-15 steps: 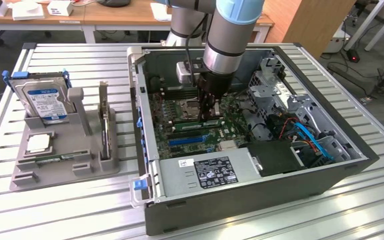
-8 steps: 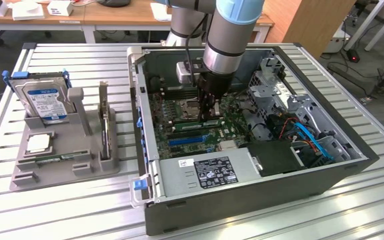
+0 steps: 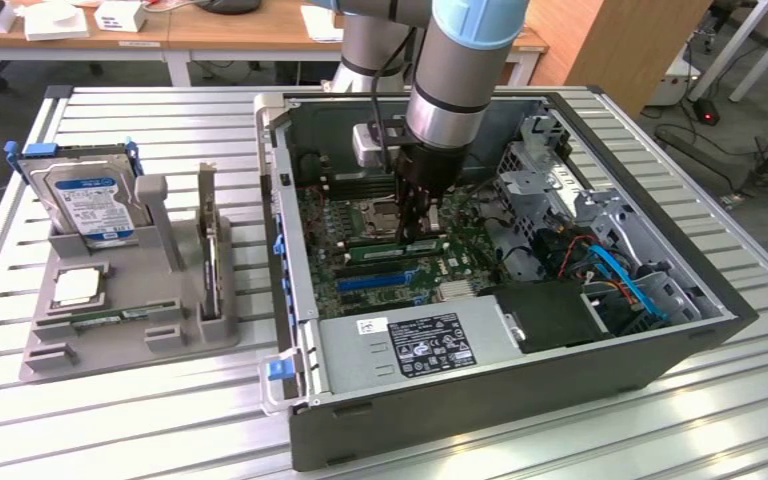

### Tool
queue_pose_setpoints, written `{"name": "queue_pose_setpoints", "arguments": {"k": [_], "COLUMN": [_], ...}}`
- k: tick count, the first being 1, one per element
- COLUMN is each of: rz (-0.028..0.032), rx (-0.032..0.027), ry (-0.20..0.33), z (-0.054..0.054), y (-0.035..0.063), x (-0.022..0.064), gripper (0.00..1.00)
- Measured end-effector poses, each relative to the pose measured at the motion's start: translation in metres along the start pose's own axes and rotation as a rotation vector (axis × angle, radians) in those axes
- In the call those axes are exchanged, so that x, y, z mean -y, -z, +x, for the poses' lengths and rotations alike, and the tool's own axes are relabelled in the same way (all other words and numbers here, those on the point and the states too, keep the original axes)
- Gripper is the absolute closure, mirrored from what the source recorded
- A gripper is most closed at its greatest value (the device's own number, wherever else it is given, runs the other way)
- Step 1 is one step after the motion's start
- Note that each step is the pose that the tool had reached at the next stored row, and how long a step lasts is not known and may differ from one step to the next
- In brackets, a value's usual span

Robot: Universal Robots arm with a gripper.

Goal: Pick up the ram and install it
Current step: 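Press down the ram until it locks into place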

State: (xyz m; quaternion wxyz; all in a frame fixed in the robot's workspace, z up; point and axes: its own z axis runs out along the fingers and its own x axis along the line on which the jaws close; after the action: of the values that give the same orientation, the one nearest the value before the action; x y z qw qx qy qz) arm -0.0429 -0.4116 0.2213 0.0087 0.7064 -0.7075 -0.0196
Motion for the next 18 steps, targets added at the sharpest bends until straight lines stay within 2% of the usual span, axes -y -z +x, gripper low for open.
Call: {"name": "queue_pose_setpoints", "arguments": {"k": [3, 5, 12, 18], "rz": [0.001, -0.0001, -0.0004, -0.0003], "rx": [0.0021, -0.0002, -0.0001, 0.0], "ry": [0.0, 0.0, 0.0, 0.0], "z": [0.0, 0.0, 0.0, 0.0], "y": [0.0021, 0.0064, 0.0167, 0.018], "x": [0.0, -0.0003, -0.0007, -0.0007], "gripper": [0.91, 0.91, 0.91, 0.91]}}
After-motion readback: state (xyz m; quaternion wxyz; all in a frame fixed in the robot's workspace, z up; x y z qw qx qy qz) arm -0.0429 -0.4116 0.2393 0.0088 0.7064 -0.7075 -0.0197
